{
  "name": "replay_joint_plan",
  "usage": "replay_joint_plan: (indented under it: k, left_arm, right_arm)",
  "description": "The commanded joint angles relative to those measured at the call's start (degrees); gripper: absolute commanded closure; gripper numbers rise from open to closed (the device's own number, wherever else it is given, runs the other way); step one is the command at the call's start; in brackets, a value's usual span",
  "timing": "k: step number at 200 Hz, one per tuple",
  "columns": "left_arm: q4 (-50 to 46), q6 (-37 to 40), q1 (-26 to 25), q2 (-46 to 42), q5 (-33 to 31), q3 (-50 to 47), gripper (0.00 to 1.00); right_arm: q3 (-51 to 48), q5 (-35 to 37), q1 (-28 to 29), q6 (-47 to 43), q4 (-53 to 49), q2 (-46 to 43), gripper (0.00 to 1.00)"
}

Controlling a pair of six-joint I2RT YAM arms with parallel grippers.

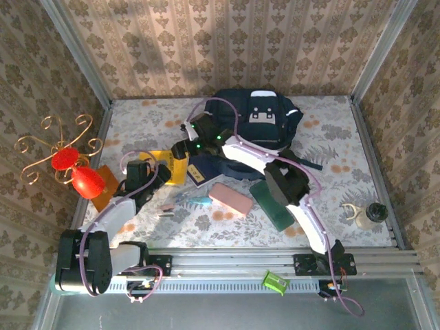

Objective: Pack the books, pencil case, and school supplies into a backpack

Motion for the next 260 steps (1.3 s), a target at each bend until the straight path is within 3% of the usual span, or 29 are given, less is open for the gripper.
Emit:
replay_joint_plan:
  k: [1,22,70,132,183,229,260]
  left_arm:
    - [1.0,-2.1,0.7,0.7,0.9,-0.3,0.1]
    - [0.7,-2.3,1.6,1.6,1.3,-0.6,0.09]
    - [3.9,-3.7,2.8,3.8,2.4,-2.6,0.09]
    - [9.4,-3.1,2.9,11.2,6.7,-1.1,0.12]
    - [11.3,-3.0,3.0,9.0,6.8,-1.8,0.12]
    - [13.0,-4.5,3.5,7.0,8.8,-1.6,0.12]
    - [13.8,-6.0,3.9,5.7,9.5,-2.1,0.1]
  right_arm:
    - [8.1,-3.3,-0.5,1.3,-6.4,6.6,0.15]
    - [12.9,-6.3,-0.2,1.8,-8.7,10.0,0.25]
    - [11.9,-7.4,0.3,0.5,-10.8,9.2,0.48]
    - [4.8,-11.5,0.5,3.0,-6.9,4.8,0.82]
    - [-3.6,-13.8,0.5,9.8,2.2,-2.7,1.0]
    - [-12.9,-13.3,-0.4,24.1,16.2,-10.0,1.0]
    - [-19.7,-9.2,-1.0,29.6,21.9,-14.3,1.0]
